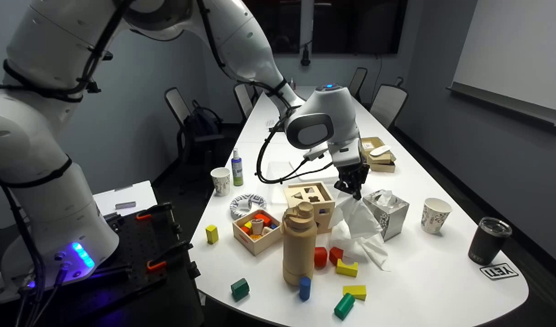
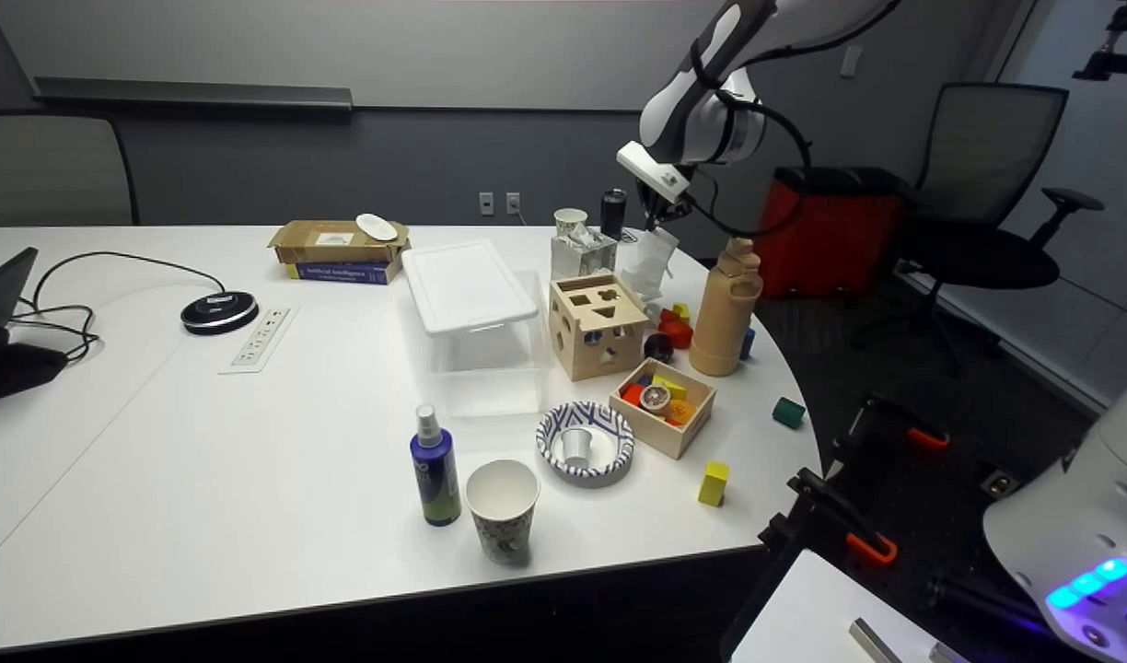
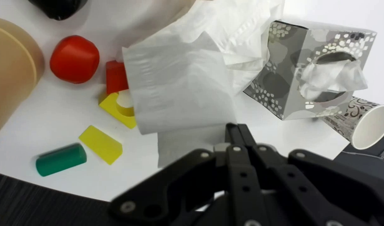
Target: Wipe the top of the water bottle with a paper towel
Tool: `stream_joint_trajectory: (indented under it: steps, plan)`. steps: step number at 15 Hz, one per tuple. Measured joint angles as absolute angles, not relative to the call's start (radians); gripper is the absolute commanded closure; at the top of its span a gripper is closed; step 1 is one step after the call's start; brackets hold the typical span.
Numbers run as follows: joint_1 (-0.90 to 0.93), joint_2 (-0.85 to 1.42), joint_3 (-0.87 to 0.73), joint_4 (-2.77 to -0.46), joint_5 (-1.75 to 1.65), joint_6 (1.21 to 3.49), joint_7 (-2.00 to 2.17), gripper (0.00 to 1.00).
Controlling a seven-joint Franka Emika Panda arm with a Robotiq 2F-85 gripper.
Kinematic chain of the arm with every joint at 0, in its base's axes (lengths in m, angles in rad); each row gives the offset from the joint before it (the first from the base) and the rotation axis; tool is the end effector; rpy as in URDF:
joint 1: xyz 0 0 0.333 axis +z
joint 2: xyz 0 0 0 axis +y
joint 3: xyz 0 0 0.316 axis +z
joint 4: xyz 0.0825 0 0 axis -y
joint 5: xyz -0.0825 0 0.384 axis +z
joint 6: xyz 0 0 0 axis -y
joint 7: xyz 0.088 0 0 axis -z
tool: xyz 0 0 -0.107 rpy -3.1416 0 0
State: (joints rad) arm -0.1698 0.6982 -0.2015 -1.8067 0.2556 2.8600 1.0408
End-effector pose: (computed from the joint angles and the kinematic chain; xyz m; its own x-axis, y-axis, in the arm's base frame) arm 0.6351 -0.2468 0.2013 -0.0310 -0.9862 0.1624 -0.9437 -0.0246 -0.3298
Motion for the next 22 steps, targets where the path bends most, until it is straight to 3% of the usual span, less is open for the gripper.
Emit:
stream_joint_trajectory:
  steps: [16,17,18,22]
  plan:
    - [-0.14,0.946,-0.22,-1.713,0.269,3.11,1.041,1.0]
    - [-0.137,0.954,-0.224,-1.713,0.272,3.113,1.041,0.74]
    - [-0.134,0.96,-0.23,-1.713,0.278,3.113,1.041,0.73]
    - [-0.134,0.964,-0.241,-1.708,0.307,3.113,1.041,0.44]
